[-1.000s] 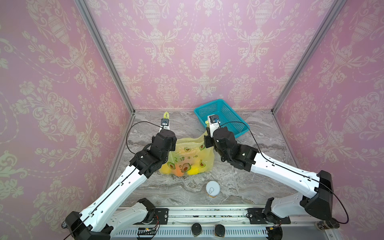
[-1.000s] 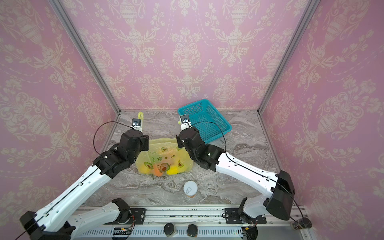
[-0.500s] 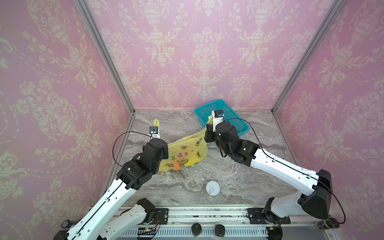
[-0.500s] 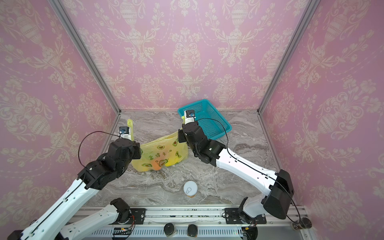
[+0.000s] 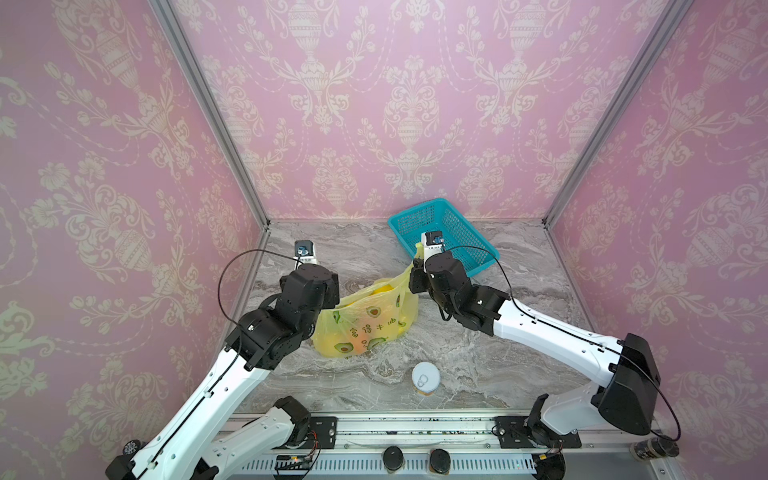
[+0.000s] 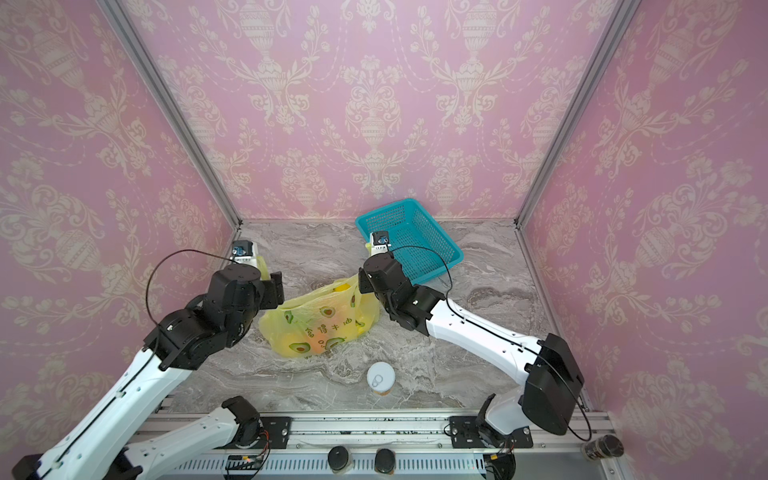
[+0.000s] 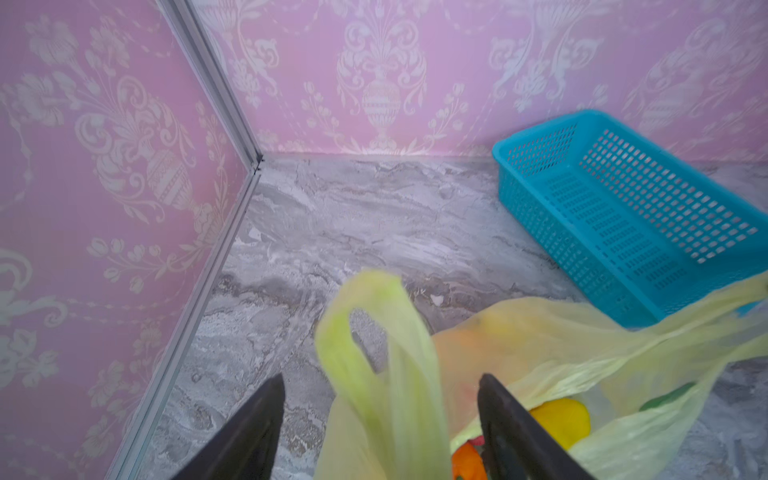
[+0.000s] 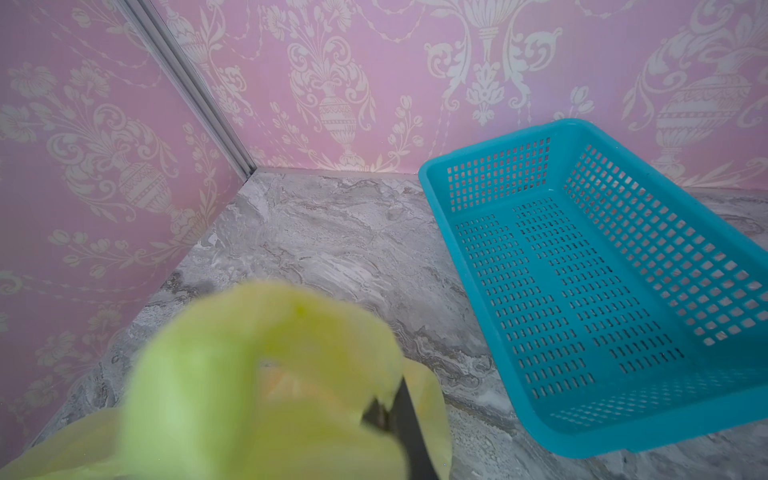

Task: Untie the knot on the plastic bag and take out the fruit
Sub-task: 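Raise the bag by its handle with the left gripper, right gripper holding the other handle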

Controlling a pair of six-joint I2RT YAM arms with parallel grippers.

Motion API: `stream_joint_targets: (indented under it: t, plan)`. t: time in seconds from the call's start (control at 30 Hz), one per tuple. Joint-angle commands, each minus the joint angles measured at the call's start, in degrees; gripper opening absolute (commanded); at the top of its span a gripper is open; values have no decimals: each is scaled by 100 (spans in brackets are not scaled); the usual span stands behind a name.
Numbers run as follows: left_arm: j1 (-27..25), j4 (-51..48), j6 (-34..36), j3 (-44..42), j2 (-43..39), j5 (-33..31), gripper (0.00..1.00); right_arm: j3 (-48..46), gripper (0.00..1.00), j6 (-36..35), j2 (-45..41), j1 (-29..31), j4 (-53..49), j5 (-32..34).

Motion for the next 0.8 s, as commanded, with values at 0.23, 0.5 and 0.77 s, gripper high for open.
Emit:
stream_joint_targets:
  t: [0.23, 0.5, 0.77]
  plan:
    - [40, 581, 2269, 1957, 1746, 1478, 76, -770, 0, 356, -718, -17, 283, -264]
    - [-18, 450, 3230, 1269, 2008, 3013, 67, -862, 0, 438, -757, -26, 225, -158]
    - [-51, 213, 3418, -15, 1444, 3481, 73, -672, 0, 475, -701, -22, 137, -280]
